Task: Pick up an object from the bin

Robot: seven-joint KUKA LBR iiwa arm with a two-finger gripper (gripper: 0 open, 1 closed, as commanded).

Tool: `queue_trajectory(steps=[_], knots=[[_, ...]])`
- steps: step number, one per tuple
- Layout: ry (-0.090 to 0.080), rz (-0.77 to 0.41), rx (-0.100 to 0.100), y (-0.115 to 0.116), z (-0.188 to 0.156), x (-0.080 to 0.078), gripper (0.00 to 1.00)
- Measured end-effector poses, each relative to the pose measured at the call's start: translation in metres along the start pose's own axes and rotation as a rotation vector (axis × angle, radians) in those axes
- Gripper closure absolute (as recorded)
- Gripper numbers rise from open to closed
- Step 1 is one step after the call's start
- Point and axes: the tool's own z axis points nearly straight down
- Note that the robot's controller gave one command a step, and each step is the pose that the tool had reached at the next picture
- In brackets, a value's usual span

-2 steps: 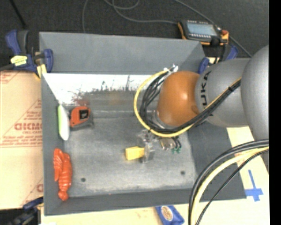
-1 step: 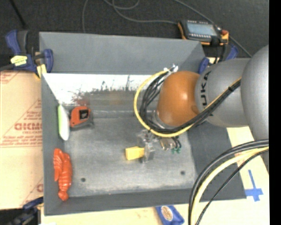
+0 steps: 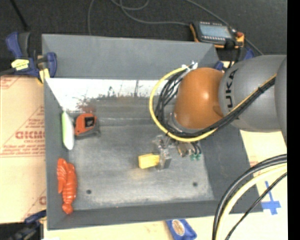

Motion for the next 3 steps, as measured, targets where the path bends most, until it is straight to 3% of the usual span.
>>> queue_trajectory(steps=[1,2,3], knots=[[-0.025,-0.006,0.004,-0.009,0.002,0.035,1.0],[0.008,-0.008,-0.002,-0.003,-0.004,0.066,1.0],[-0.019,-0.035,0.004,-0.014,-0.017,0.06,1.0]])
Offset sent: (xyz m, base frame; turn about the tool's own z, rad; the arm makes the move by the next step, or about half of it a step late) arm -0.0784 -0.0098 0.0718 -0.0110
